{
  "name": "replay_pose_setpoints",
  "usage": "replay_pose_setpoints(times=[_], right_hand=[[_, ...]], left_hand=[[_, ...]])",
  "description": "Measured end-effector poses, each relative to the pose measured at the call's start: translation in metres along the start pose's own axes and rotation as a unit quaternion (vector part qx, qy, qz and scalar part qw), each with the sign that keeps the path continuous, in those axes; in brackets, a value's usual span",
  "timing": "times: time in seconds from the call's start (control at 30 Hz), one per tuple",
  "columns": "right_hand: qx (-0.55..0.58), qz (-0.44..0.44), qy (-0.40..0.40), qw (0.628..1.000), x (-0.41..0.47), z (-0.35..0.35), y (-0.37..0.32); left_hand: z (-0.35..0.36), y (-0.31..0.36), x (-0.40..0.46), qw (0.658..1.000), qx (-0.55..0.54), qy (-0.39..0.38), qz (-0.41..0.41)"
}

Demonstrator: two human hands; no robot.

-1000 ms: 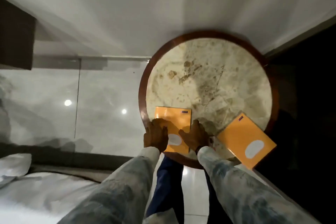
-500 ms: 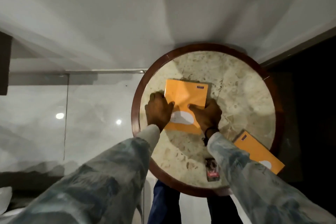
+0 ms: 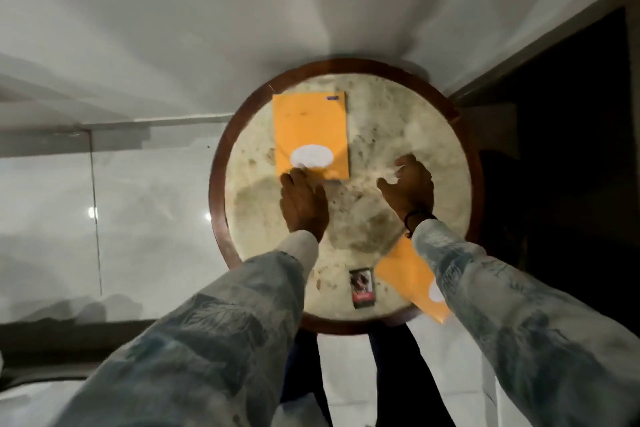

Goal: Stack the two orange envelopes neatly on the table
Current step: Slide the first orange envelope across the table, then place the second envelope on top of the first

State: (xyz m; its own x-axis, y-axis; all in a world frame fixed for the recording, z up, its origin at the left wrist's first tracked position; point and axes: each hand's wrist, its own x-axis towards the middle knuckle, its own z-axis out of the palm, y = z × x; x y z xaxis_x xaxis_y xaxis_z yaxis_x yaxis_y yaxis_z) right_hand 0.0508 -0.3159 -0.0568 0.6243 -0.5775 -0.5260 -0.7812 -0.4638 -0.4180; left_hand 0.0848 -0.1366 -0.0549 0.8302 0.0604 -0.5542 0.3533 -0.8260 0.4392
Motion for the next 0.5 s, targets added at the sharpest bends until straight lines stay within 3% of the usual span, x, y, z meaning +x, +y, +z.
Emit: replay_pose_setpoints(times=[0.13,0.3,0.4,0.5], right_hand=[[-0.162,-0.045,-0.064,0.984,-0.033,-0.042,0.082],[-0.251,-0.057,-0.147,0.955,-0.053,-0.056,0.165],[-0.254,-0.063,-0.136,0.955,-0.059,-0.055,0.196],[-0.242,-0.065,-0.135,0.959,-0.058,-0.054,0.209]], left_hand=[[0.066,0.013,-0.105,0.989,-0.081,-0.109,-0.06],[0.137,0.019,-0.179,0.956,-0.043,-0.229,-0.18],[0.161,0.02,-0.19,0.945,-0.034,-0.229,-0.231],[0.177,0.025,-0.192,0.944,-0.076,-0.177,-0.266]])
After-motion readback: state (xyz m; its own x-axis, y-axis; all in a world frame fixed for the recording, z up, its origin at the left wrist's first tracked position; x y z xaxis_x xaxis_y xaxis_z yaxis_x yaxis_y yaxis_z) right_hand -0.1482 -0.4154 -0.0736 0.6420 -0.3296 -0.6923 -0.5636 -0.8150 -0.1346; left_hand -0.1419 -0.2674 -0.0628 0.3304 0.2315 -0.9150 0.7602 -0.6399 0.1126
